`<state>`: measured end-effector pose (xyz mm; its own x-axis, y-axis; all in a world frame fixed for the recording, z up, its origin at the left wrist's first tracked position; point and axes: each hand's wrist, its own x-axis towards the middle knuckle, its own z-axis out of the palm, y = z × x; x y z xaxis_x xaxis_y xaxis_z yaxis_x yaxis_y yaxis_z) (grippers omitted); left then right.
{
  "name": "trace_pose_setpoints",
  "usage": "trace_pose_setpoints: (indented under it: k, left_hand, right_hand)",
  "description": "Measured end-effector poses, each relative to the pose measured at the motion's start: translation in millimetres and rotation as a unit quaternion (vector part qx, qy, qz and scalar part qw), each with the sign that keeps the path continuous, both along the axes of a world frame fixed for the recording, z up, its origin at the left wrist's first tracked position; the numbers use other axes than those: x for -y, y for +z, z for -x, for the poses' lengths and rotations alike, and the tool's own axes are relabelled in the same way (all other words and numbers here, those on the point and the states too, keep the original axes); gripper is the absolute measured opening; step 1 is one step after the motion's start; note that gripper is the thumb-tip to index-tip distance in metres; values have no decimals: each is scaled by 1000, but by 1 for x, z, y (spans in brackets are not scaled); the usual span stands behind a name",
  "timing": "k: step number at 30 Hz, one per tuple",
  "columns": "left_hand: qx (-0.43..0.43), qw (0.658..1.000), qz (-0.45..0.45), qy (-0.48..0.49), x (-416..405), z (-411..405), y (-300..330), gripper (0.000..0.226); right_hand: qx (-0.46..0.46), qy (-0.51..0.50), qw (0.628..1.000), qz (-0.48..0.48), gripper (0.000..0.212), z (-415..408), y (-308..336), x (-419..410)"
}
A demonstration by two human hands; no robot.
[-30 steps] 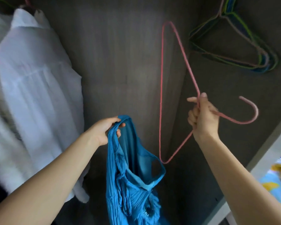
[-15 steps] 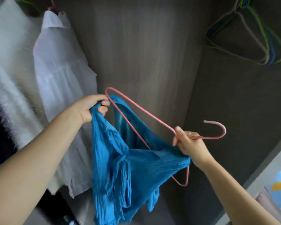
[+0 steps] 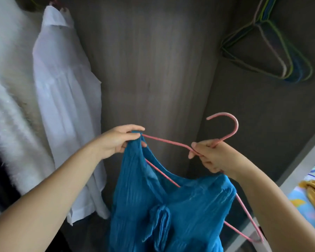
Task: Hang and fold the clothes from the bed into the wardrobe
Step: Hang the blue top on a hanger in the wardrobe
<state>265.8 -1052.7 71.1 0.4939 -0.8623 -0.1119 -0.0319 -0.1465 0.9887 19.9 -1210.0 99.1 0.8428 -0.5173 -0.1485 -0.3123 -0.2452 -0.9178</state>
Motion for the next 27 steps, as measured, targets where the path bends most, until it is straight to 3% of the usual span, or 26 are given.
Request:
trace_pose_setpoints:
  k: [2,3,4,5,6,7,9,11,13,17,19,21,22,25,27]
  left_hand:
    - [131,987,-87,7,5,10,-1,27]
    - [250,959,-126,38,8,13,-1,33]
    - [413,891,-175,72,11,13,-2,41]
    - [561,798,-194,100,11,15,-2,48]
    - [652,733,-166,97,12,18,-1,52]
    - [688,714,-117,61,14,21,1,50]
    - [652,757,-39,-25,18,30,7,33]
    - [602,798,-14,-31,25,32,7,25]
    - [611,791,17,32,31,22,8,27]
    - [629,759,66,157,35,-16,13,26]
    - [611,766,88,179,37,-31,22,25]
    - [617,752,108,204,42,-42,30,26]
    - [618,746,115,220,44,-47,34,25]
    - [541,787,92,281,53,-50,44,21]
    - [463,822,66,324,58,-38,47,38]
  right_hand:
    - [9,12,1000,-21,29,0,6,-2]
    - [3,30,999,-17,25,0,7,-4]
    - [-1,46,999,-11,22,-1,7,-6]
    - [2,58,998,-6,20,-1,8,-6]
    - [14,64,998,0,19,-1,12,-6]
    - [34,64,997,7,18,-1,16,-5]
    - [79,67,995,15,19,0,30,-1]
    - [95,87,992,19,20,5,44,2]
    - [69,104,991,51,23,14,55,9]
    - [-60,103,965,232,18,40,58,29]
    - [-70,102,971,204,15,45,53,32]
    - [-64,117,978,159,12,40,48,25]
    - [-50,108,975,189,12,34,48,20]
    - [61,28,960,273,16,7,57,13]
    - [101,-9,969,224,18,-16,73,9]
